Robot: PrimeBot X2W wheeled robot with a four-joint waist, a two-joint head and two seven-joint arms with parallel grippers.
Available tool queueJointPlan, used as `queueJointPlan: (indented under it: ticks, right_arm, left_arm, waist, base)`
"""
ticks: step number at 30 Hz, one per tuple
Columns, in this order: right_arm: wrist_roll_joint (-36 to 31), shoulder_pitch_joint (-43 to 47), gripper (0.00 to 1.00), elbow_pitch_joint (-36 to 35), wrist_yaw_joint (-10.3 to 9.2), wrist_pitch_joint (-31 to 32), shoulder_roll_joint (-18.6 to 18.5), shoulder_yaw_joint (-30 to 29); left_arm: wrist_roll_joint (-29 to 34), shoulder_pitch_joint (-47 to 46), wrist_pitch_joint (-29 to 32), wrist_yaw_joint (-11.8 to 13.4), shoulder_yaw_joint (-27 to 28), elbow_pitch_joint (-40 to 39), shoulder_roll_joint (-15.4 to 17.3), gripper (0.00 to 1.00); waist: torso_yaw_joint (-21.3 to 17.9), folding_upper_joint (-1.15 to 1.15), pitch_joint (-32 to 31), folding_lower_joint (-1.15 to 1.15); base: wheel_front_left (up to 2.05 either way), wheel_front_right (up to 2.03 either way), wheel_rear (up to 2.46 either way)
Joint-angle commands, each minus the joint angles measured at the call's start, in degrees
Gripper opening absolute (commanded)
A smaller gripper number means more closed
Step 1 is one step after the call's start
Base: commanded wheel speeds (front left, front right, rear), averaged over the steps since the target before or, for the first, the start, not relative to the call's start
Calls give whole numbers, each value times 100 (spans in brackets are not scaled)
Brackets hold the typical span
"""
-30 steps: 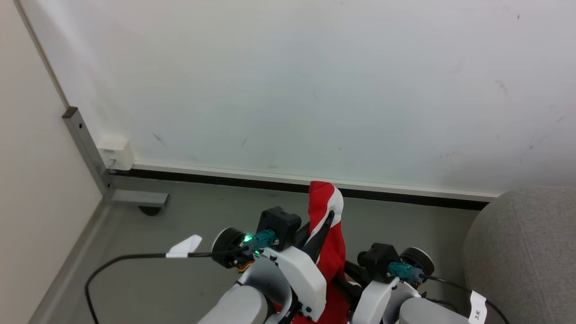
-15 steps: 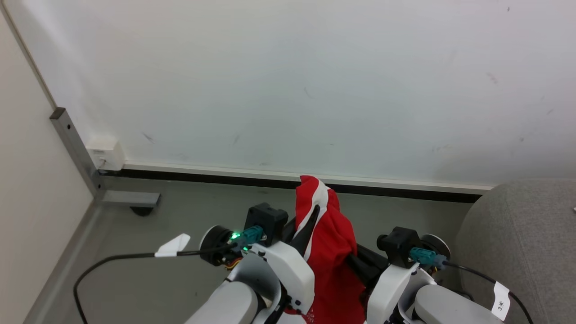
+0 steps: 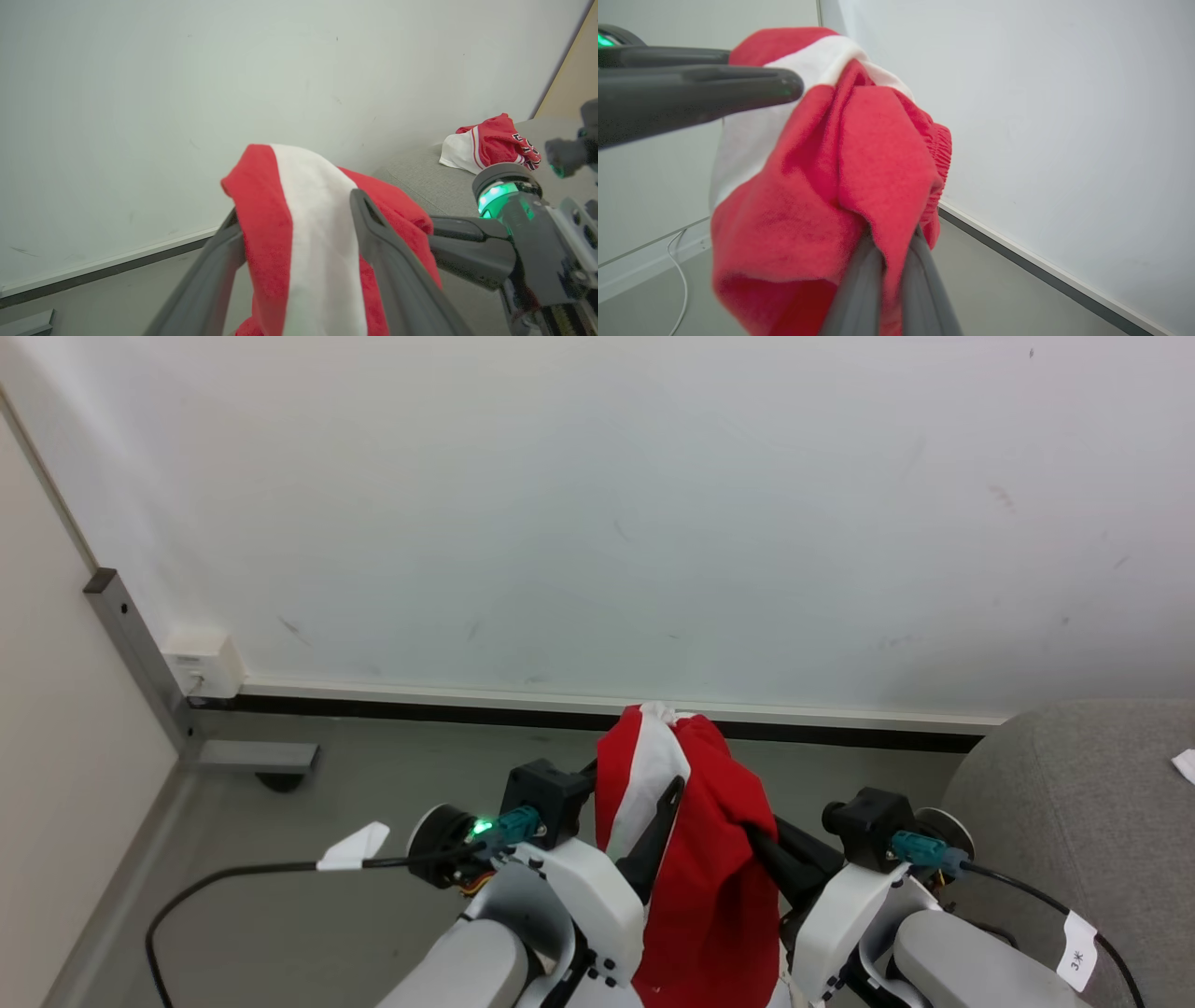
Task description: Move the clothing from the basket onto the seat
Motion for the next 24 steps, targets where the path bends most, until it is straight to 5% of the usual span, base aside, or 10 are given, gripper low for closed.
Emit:
queueJointPlan:
  ticks: [1,24]
  right_arm:
    - [-31,59,0,8,-15,-21,-12,-34]
    - [-441,72,0,-68,-15,-22,-338,-870]
  left_arm:
    - [-15,-35,-11,11,7,5,28,100]
    - [-149,69,-276,83,-8,466,68,100]
  waist:
    - [-13,0,1,-1]
    - [-505,0,64,-1]
  base:
    - [0,0,0]
    - [0,0,0]
